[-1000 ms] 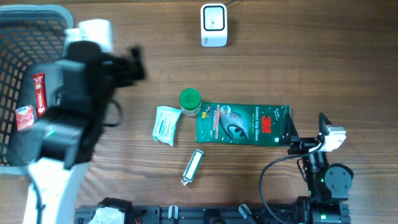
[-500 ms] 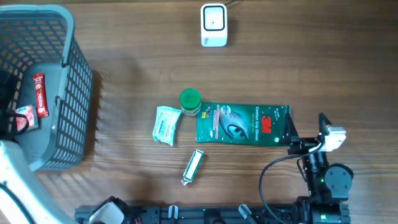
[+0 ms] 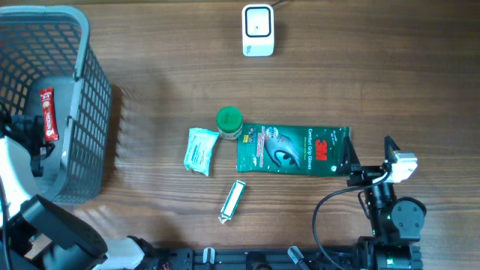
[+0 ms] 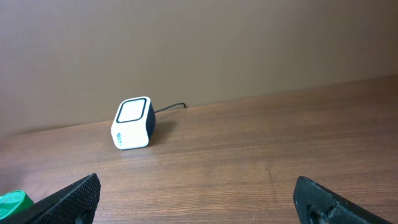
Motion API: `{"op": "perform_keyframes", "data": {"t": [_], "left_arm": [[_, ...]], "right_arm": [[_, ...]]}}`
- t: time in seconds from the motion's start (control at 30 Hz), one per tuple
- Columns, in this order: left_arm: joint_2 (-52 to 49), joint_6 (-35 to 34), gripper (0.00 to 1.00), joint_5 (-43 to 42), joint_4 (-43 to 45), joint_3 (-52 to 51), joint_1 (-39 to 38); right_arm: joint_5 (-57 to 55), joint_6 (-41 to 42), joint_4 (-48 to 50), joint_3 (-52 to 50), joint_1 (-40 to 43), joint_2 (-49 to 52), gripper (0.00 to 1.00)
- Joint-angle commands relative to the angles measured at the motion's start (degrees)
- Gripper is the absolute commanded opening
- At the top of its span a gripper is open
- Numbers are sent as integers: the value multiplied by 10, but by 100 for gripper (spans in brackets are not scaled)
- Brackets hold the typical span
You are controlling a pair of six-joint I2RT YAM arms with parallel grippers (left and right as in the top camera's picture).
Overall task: Scan the item barcode
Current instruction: 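Grasp the red-white Kleenex pack from the basket and place it on the green pack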
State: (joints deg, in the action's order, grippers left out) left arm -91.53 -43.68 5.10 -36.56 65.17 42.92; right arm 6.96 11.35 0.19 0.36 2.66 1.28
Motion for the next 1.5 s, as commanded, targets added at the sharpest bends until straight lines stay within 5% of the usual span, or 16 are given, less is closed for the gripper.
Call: {"op": "perform_keyframes", "data": {"t": [0.0, 0.33, 0.43, 0.5, 0.67, 0.93, 1.27, 1.37, 1.4, 1.47], "left_arm": [[-5, -2, 95, 21, 58, -48, 5], [-76, -1, 93, 71, 148, -61, 10], [-103, -1, 86, 72, 158, -61, 10], [-127, -1, 72, 72, 163, -61, 10], [-138, 0, 4, 72, 169, -60, 10], [-20, 24, 4, 45, 154, -58, 10], [322, 37, 4, -229, 163, -58, -3], [409, 137, 4, -430, 164, -58, -77], [429, 232, 4, -500, 136, -58, -148], [433, 351, 4, -511, 58, -59, -269]], "right_arm": [[-8, 7, 2, -1, -2, -3, 100], [-8, 7, 2, -1, -2, -3, 100], [-8, 7, 2, -1, -2, -3, 100], [-8, 7, 2, -1, -2, -3, 100], [-8, 7, 2, -1, -2, -3, 100], [-8, 7, 2, -1, -2, -3, 100], [-8, 7, 2, -1, -2, -3, 100], [-8, 7, 2, -1, -2, -3, 100], [-8, 7, 2, -1, -2, -3, 100], [-8, 7, 2, -1, -2, -3, 100]]}}
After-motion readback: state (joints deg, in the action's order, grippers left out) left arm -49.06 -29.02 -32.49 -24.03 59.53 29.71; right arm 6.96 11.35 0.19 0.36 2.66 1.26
